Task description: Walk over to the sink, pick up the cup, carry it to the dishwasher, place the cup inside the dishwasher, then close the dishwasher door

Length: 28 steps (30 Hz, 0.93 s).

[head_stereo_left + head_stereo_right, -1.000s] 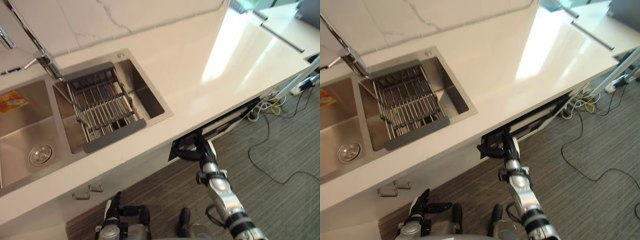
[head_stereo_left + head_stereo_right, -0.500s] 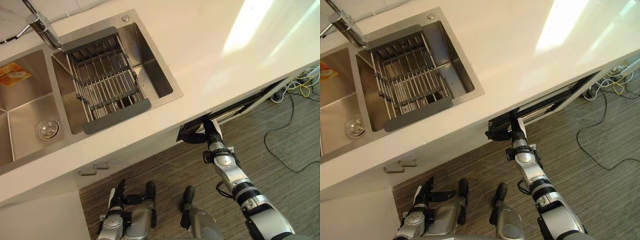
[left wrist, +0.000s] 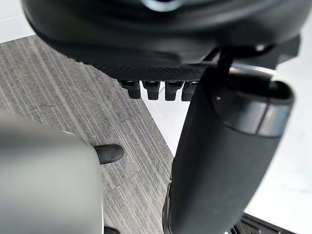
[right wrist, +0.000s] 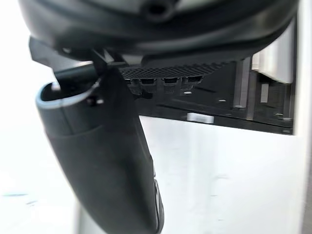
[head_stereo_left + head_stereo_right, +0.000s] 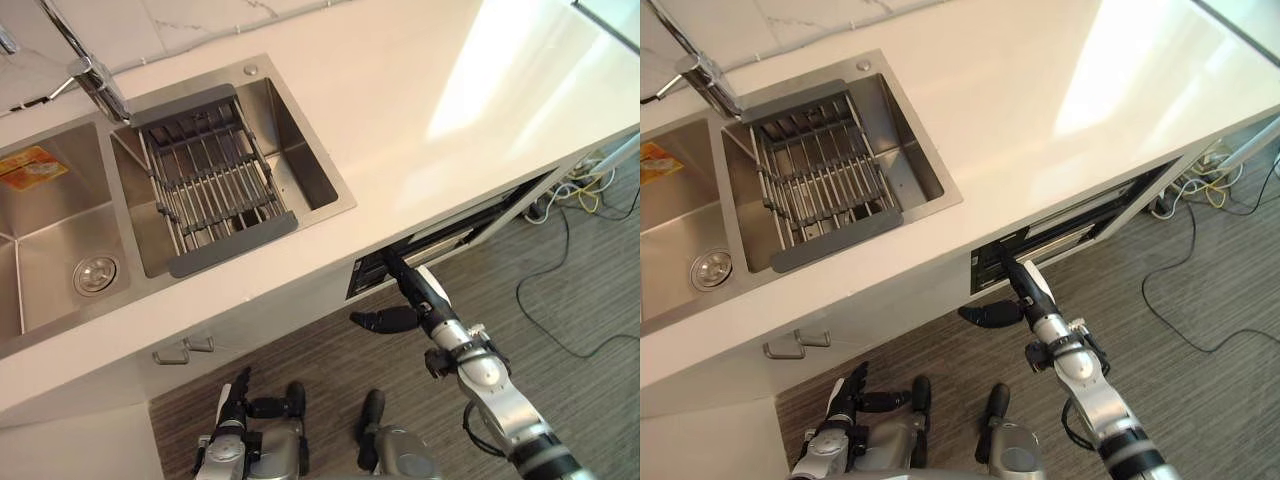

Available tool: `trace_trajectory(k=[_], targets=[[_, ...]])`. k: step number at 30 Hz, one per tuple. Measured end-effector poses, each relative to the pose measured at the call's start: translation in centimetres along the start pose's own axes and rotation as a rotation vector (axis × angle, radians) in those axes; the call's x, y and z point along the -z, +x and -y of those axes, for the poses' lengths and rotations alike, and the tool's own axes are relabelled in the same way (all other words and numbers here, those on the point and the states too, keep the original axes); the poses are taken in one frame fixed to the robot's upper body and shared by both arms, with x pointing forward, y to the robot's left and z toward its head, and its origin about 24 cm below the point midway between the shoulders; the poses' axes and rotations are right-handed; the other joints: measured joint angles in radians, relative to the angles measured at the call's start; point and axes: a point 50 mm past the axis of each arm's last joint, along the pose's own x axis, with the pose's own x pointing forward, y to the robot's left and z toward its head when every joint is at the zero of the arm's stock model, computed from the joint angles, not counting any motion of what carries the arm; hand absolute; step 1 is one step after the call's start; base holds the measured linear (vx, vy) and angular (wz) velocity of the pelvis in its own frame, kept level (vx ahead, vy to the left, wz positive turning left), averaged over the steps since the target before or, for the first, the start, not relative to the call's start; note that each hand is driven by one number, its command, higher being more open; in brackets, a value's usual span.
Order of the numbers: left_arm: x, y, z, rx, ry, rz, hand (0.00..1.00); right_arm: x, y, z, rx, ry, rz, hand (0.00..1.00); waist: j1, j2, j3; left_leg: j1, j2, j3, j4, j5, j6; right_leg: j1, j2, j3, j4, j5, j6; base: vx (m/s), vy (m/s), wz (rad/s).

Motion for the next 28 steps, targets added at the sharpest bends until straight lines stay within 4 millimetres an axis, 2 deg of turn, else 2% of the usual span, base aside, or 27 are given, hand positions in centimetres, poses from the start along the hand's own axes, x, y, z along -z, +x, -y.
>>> trace_trajectory(k=[3,7,9,10,13,17,20,23,28], targets=[[0.7,-0.2,-0.4,-0.007,0.008,-0.019,1.00,1.1,-1.3,-0.6,0.056,0.029,-0.028,1.00,-0.008,-0.021,-0.033,0.017,-0.003,-0.001,-0.006,0.000,0.000,0.016,-0.001,-0.001,-0.004,-0.001,0.000,0.00,0.000,0.00],[1.6,-0.6,-0.5,-0.010,0.017,-0.042,1.00,3.8,-3.7,-2.0,0.119,0.063,-0.153,1.00,-0.019,-0.023,-0.072,0.039,-0.002,0.002,-0.022,0.000,0.001,0.029,-0.006,0.003,-0.008,-0.002,0.002,0.00,0.004,-0.01],[1.9,-0.8,-0.6,-0.011,0.017,-0.052,1.00,6.0,-4.8,-2.8,0.149,0.077,-0.259,1.00,-0.021,-0.023,-0.090,0.046,-0.002,0.004,-0.026,0.000,0.001,0.035,-0.005,0.005,-0.011,-0.002,0.002,0.01,0.007,-0.04],[2.0,-0.8,-0.6,-0.011,0.017,-0.054,1.00,7.8,-5.6,-3.3,0.174,0.094,-0.353,1.00,-0.023,-0.022,-0.091,0.057,-0.002,0.007,-0.028,0.000,0.001,0.046,-0.005,0.006,-0.014,-0.002,0.002,0.00,0.000,0.00],[2.4,-1.0,-0.6,-0.012,0.016,-0.064,1.00,11.0,-7.6,-3.9,0.232,0.130,-0.530,1.00,-0.025,-0.019,-0.106,0.068,0.000,0.011,-0.034,-0.001,-0.001,0.056,-0.002,0.008,-0.020,-0.002,0.003,0.00,0.001,-0.01],[2.8,-1.2,-0.7,-0.015,0.008,-0.076,1.00,13.6,-9.7,-3.4,0.317,0.163,-0.688,1.00,-0.025,-0.009,-0.119,0.094,0.002,0.026,-0.046,-0.001,0.000,0.070,0.002,0.023,-0.025,-0.001,0.003,0.02,0.001,-0.11],[3.1,-1.4,-0.8,-0.022,-0.012,-0.086,1.00,15.3,-11.4,-3.1,0.386,0.198,-0.795,1.00,-0.025,-0.006,-0.127,0.110,0.003,0.027,-0.046,-0.002,-0.002,0.090,0.004,0.023,-0.034,-0.001,0.003,0.01,0.001,-0.02],[3.5,-1.5,-1.1,-0.039,-0.045,-0.101,1.00,16.1,-12.4,-3.3,0.433,0.250,-0.855,1.00,-0.025,-0.006,-0.134,0.116,0.004,0.027,-0.046,-0.003,-0.003,0.098,0.006,0.022,-0.036,-0.001,0.003,0.00,0.000,0.00],[3.7,-1.6,-1.4,-0.054,-0.059,-0.108,1.00,16.6,-13.0,-4.0,0.439,0.275,-0.908,1.00,-0.025,-0.008,-0.139,0.123,0.003,0.025,-0.047,-0.003,-0.003,0.105,0.005,0.020,-0.036,-0.001,0.003,0.00,0.000,0.00]])
